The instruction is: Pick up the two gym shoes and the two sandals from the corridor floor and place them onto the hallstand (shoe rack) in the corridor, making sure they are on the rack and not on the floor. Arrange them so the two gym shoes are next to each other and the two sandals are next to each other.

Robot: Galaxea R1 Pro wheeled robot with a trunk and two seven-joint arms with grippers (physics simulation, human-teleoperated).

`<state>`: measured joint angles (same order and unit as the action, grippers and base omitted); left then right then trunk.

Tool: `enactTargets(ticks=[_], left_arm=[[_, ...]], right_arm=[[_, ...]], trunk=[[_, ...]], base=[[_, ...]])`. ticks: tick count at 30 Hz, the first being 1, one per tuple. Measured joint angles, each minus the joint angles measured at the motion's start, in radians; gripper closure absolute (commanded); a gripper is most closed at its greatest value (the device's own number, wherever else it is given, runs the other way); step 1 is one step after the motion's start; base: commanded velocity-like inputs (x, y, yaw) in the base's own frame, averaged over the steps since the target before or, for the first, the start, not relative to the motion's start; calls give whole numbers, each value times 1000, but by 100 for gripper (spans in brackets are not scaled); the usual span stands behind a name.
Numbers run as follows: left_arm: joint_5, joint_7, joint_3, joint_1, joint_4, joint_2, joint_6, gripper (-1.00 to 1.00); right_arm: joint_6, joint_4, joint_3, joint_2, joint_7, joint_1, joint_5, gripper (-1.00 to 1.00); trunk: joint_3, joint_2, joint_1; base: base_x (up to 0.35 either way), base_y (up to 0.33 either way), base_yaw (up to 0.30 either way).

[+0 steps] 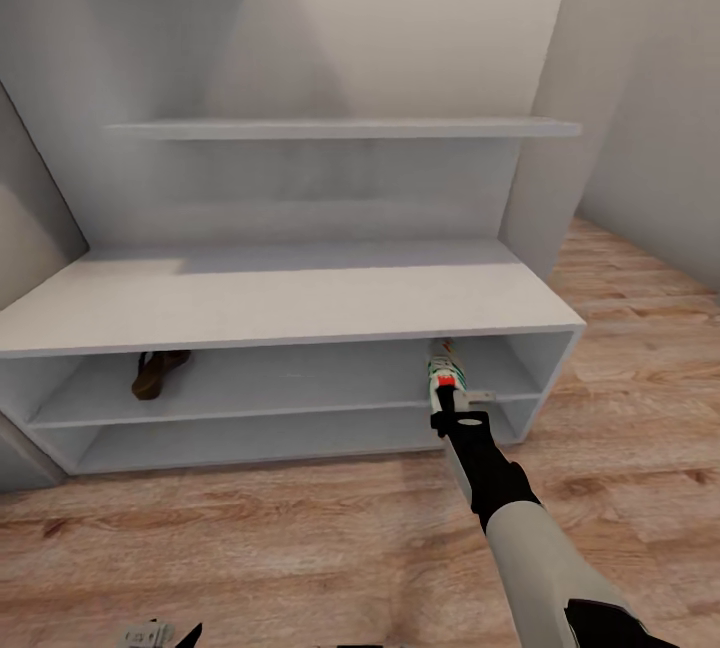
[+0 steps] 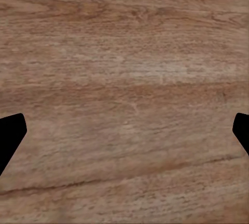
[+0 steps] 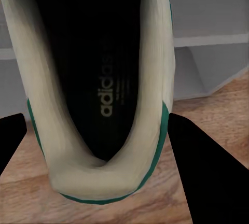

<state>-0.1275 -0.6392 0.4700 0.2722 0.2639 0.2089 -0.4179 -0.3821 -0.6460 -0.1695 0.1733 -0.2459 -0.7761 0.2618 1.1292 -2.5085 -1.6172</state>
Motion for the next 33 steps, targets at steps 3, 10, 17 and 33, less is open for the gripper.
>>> enactTargets(ticks=[3,10,17,33], left_arm=[[0,0,0,0,0,0,0,-100],[0,0,1,0,0,0,0,-100],[0,0,2,0,1,0,0,-100],[1,2,3,0,1,1,0,-100]], right_arm=[[0,0,0,0,0,0,0,100],[-1,0,0,0,0,0,0,100],[-1,0,0,0,-9,0,0,100],[0,3,1,0,-13,0,-2,100]], trunk=[[0,0,0],[0,0,0],[0,0,0],[0,0,0]], base=[[221,-114,0],[196,-131,0],[54,-23,0],[165,-40,0]])
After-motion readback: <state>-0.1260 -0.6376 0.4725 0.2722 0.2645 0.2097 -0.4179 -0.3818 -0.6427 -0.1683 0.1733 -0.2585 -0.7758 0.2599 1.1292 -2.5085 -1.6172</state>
